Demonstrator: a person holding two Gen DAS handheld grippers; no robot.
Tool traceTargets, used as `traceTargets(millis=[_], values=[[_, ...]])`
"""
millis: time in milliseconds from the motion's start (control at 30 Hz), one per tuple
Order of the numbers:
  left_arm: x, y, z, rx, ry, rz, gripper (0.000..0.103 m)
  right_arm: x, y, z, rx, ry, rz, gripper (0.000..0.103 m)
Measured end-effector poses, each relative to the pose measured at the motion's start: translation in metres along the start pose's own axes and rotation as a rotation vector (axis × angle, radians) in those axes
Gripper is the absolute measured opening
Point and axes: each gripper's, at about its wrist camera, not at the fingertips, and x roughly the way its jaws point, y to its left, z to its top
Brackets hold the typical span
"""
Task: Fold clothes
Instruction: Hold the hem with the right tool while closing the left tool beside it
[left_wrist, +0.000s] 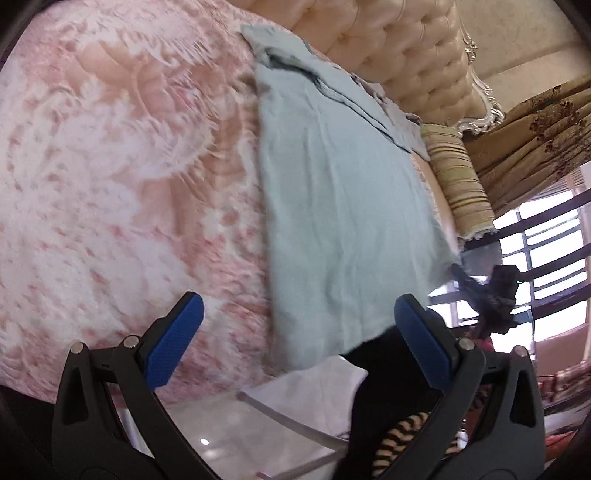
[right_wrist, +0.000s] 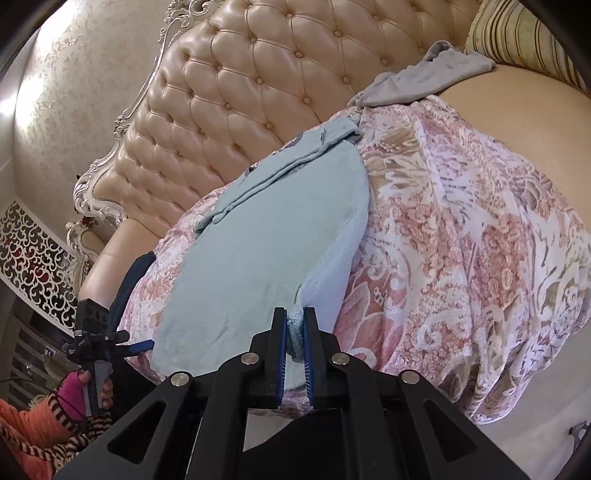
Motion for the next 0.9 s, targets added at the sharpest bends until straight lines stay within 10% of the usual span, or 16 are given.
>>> traceTargets(millis=[533, 633, 800, 900], values=[[0.030, -0.022, -0.021, 0.027, 0.127, 0.109, 0.102, -0.006, -0.003, 0.002, 0.007, -0.013, -0.020, 0.009], [0.028, -0.023, -0.024, 0.046, 0.117, 0.166, 0.091, -0.005, -0.003, 0.002, 0.008, -0.010, -0.022, 0.009], [0.017, -0.022, -0.031, 0.065, 0.083, 0.259, 0.040, -0.005, -0.002, 0.003, 0.002, -0.006, -0.031, 0.010], [0.006, -0.025, -0.031, 0.061, 0.050, 0.266, 0.037, -0.005, -0.001, 0.004, -0.006, -0.005, -0.039, 0.012]])
